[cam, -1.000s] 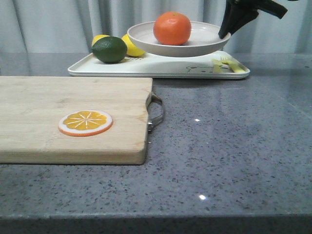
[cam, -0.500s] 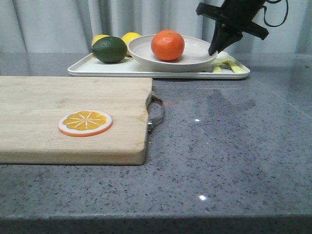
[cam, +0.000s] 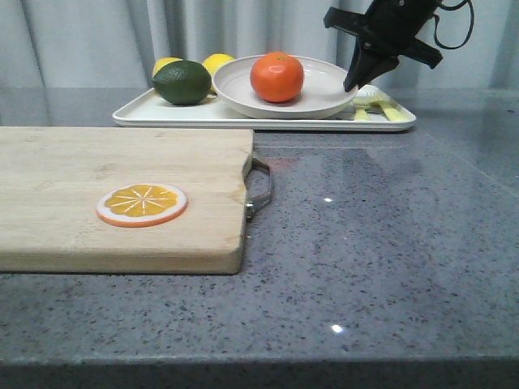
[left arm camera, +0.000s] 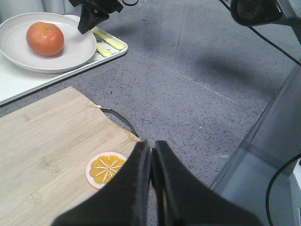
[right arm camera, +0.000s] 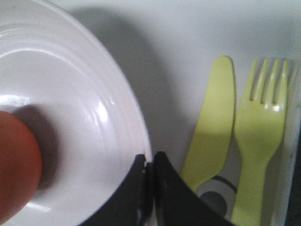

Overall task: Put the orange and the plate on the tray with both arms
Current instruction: 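Open the right gripper and withdraw it upward from the plate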

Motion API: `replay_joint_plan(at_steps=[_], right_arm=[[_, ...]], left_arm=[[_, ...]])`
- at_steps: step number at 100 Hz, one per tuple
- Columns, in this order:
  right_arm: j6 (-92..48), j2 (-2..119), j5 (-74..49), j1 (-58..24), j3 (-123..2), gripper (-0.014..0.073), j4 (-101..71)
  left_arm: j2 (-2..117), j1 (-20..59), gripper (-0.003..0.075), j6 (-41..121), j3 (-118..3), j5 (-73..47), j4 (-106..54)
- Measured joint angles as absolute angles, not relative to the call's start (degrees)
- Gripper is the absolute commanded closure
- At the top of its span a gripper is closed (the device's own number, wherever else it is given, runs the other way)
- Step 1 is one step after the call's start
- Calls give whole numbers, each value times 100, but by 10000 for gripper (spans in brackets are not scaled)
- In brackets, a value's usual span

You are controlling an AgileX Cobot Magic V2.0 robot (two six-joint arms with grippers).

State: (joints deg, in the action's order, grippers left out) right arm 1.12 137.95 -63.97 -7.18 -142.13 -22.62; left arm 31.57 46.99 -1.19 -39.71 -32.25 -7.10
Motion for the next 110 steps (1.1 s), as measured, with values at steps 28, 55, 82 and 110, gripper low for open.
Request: replay_joint_plan(at_steps=[28, 55, 82, 110], right_arm=[[45, 13795, -6360, -718, -14213, 574, -2242], [45, 13795, -6299, -718, -14213, 367, -2242], [0, 13727, -6296, -718, -14213, 347, -2164], [-229, 13076, -6994, -718, -14214, 543, -1856]], left_arm=[[3157, 4699, 740, -119, -3971, -3225, -710], [3157, 4699, 740, -119, -3971, -3225, -710], [3157, 4699, 740, -119, -3971, -3225, -710], [3157, 4699, 740, -119, -3971, -3225, -721]])
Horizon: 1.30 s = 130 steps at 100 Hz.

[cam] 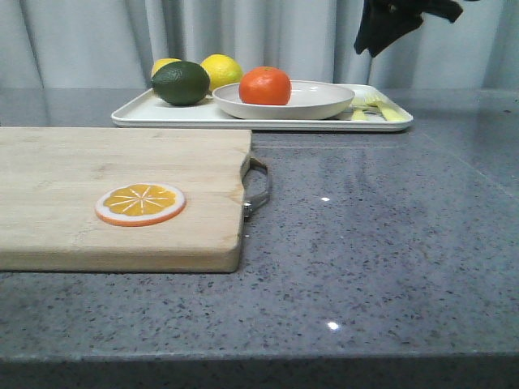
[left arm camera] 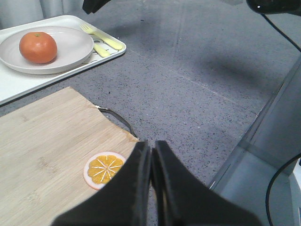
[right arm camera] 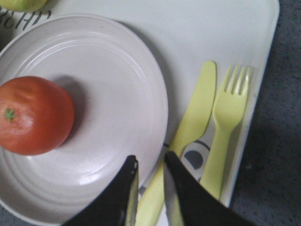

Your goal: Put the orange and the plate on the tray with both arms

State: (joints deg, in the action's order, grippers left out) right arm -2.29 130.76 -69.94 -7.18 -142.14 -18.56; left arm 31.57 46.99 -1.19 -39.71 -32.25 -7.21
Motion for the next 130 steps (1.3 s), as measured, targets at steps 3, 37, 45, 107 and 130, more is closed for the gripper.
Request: replay_joint_plan(at_steps=[3, 37, 45, 107, 130], right_arm=[[-229, 12988, -7062, -718, -14224, 574, -1811], [-224, 12019, -7148, -766, -14177, 660, -1721], [-224, 11609, -7148, -815, -13986, 660, -1721], [-630, 7373, -5952, -951, -8970, 660, -1398], [-984, 5808, -4604, -951, -6743, 660, -1398]], left_arm=[[3157, 4699, 740, -119, -3971, -3225, -721], [3157, 4699, 740, -119, -3971, -3225, -721], [3157, 4699, 740, -119, -3971, -3227, -721], [3157, 4699, 740, -119, -3971, -3227, -721], [3157, 4699, 740, -119, -3971, -3227, -721]])
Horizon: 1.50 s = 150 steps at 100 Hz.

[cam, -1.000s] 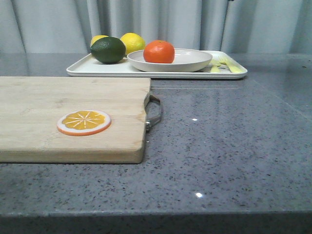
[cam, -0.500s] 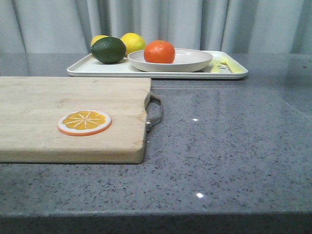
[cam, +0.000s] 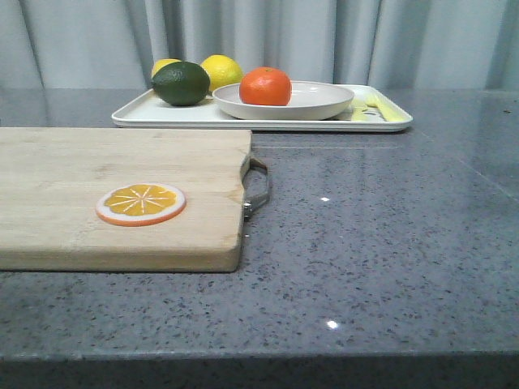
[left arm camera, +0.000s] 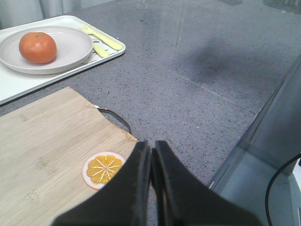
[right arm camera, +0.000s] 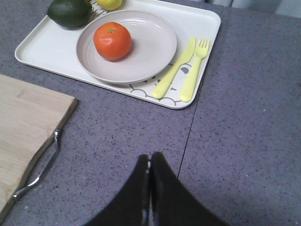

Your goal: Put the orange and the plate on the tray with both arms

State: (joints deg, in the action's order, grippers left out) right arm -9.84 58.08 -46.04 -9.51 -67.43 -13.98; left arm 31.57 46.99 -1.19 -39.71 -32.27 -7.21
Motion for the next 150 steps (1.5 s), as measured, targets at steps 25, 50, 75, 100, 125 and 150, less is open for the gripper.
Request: replay_joint_plan(at_steps=[25, 50, 75, 100, 125, 150], right_arm=[[-1179, 4227, -3503, -951, -4751, 660, -1398], [-1211, 2829, -2778, -951, -3366, 660, -1398], [-1234, 2053, -2406, -951, -2572, 660, -1398], [-1234, 1997, -2387, -951, -2517, 660, -1398], [-1234, 1997, -2378, -951, -2517, 660, -1398], [-1234, 1997, -2378, -951, -2517, 660, -1398]], left_arm=[[3157, 4699, 740, -119, -3932, -3106, -721], [2728, 4699, 740, -119, -3470, -2762, -731], [2159, 4699, 740, -119, -3085, -2572, -821], [2115, 4699, 740, -119, -3052, -2549, -942], [2115, 4699, 740, -119, -3052, -2549, -952], [2115, 4699, 740, -119, -3040, -2545, -962]])
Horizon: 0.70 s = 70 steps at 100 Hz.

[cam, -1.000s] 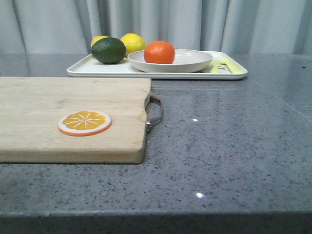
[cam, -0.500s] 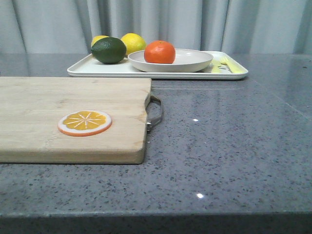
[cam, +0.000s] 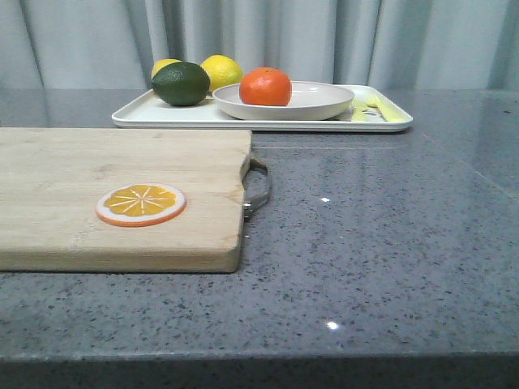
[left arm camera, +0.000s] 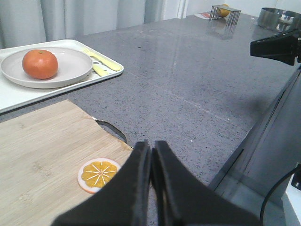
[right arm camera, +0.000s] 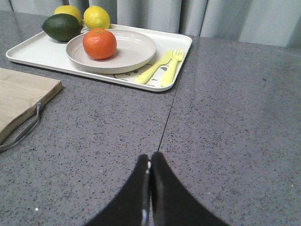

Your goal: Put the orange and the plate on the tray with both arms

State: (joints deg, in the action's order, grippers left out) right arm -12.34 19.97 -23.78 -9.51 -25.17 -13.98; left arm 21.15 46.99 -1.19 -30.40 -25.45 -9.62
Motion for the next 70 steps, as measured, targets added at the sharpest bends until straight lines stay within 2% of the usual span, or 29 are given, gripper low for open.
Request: replay_joint_plan(at_steps=[14, 28, 50, 70], right_arm=[[-1234, 1997, -2378, -951, -2517, 660, -1398], [-1234, 1997, -2378, -951, -2517, 660, -1398], [-1234, 1997, -2378, -951, -2517, 660, -1398], [-1234, 1997, -2378, -951, -2517, 660, -1398]], left_arm=[[2115, 4687, 740, -119, -2931, -2545, -807], [2094, 4274, 740, -119, -2807, -2301, -759], [2082, 2676, 740, -119, -2363, -1181, -641], [1767, 1243, 740, -119, -1812, -701, -499]])
